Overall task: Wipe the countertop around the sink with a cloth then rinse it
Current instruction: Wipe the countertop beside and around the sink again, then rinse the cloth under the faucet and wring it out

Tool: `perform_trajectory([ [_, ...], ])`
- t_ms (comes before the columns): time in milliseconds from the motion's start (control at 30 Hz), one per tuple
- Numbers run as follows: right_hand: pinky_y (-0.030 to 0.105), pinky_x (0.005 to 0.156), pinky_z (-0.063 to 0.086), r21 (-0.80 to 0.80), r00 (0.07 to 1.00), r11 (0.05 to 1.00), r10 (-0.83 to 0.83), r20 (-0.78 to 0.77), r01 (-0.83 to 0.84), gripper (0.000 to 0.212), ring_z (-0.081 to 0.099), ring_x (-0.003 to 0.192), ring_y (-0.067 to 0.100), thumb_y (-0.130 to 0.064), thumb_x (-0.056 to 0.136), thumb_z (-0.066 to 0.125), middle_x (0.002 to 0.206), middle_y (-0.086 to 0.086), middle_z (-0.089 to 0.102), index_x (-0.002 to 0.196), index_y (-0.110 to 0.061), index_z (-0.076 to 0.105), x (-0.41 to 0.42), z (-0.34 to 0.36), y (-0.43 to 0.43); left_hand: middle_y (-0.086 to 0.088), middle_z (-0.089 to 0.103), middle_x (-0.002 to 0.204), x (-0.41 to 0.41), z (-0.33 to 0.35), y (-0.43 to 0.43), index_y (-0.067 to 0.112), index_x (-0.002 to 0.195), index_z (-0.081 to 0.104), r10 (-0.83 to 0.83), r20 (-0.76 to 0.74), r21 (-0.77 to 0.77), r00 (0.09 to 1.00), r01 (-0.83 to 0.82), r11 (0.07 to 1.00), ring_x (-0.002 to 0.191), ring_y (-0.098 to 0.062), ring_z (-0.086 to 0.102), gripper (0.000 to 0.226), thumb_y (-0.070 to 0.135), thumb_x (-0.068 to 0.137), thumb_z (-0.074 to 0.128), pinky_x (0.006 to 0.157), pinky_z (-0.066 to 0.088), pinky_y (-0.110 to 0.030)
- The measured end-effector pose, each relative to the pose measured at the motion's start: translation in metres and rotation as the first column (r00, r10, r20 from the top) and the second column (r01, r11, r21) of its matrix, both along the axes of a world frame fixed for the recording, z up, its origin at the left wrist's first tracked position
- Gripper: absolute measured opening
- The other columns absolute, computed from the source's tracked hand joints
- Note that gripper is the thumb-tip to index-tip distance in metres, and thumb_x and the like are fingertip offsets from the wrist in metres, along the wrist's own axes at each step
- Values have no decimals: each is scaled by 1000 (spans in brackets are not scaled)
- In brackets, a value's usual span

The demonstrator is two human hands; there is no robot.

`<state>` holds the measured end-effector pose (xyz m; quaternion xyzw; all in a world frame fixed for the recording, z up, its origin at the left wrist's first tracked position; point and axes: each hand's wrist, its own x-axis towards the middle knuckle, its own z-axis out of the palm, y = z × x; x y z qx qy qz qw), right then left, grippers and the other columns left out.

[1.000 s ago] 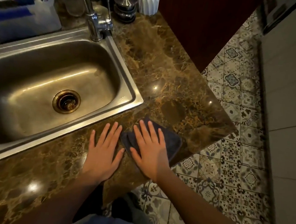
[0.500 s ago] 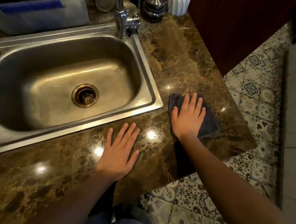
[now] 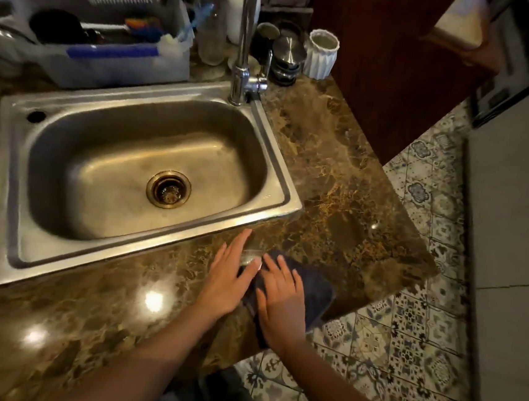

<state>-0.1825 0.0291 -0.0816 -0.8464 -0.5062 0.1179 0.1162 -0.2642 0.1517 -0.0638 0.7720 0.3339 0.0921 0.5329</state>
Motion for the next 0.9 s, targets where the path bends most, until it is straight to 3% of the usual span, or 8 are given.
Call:
perform_trajectory([
  [167, 26, 113, 17, 67, 816, 937, -261, -516, 342, 39, 36, 135, 13, -24, 101, 38, 142, -2, 46, 137, -14, 47, -24, 39, 36, 0, 41, 144, -12, 29, 36, 16, 142, 39, 227, 47, -435, 973, -184, 881, 137, -13, 33, 42, 25, 101, 41, 100, 25, -14],
  [300, 39, 107, 38, -225, -130, 622, -195, -972, 750, 41, 56, 117, 33, -19, 91, 51, 114, 18, 64, 126, 1, 56, -12, 85, 92, 0, 50, 134, -24, 48, 75, 14, 132, 50, 276, 5, -455, 961, -244, 856, 125, -15, 44, 36, 27, 100, 42, 101, 30, -23],
  [400, 46, 109, 36, -343, -439, 597, 17, -899, 725, 46, 56, 114, 39, -22, 84, 48, 120, 26, 61, 122, 2, 58, 0, 115, 126, -9, 55, 135, -29, 61, 98, 11, 129, 53, 306, -16, -577, 952, -259, 775, 121, -21, 51, 41, 34, 95, 52, 101, 38, -31],
  [500, 42, 93, 49, -286, -487, 670, 130, -863, 685, 41, 63, 98, 35, -32, 88, 47, 108, 22, 66, 108, -2, 67, 19, 143, 152, -7, 65, 123, -34, 78, 113, 17, 123, 60, 364, -19, -815, 931, -225, 534, 118, -24, 58, 56, 48, 77, 66, 107, 40, -43],
  [567, 34, 77, 56, -155, -338, 742, 102, -935, 652, 39, 66, 89, 27, -29, 100, 37, 101, 18, 67, 106, -5, 68, 34, 147, 167, -8, 67, 120, -30, 88, 120, 17, 121, 62, 364, 2, -879, 931, -172, 444, 114, -25, 61, 55, 44, 73, 71, 106, 40, -47],
  [700, 18, 99, 40, -76, -186, 815, 39, -982, 574, 49, 50, 121, 20, -27, 102, 39, 133, 20, 53, 140, 4, 40, 64, 127, 198, -8, 72, 110, -4, 101, 130, 16, 117, 64, 442, 21, -851, 897, -216, 479, 99, -24, 69, 40, 34, 82, 68, 90, 53, -41],
  [767, 35, 102, 42, -106, -236, 843, 25, -971, 527, 71, 61, 106, 26, -55, 86, 58, 118, 17, 64, 129, 1, 57, 81, 127, 205, -7, 72, 108, 11, 100, 135, 16, 121, 61, 507, 12, -797, 862, -298, 526, 97, -25, 69, 35, 31, 90, 61, 81, 55, -38],
  [900, 41, 80, 49, -277, -286, 900, -182, -941, 337, 70, 70, 86, 33, -63, 88, 40, 104, 22, 70, 101, -2, 73, 122, 136, 224, -7, 72, 107, 34, 94, 138, 17, 125, 58, 668, 5, -800, 744, -398, 449, 97, -26, 68, 29, 23, 96, 53, 74, 54, -38],
])
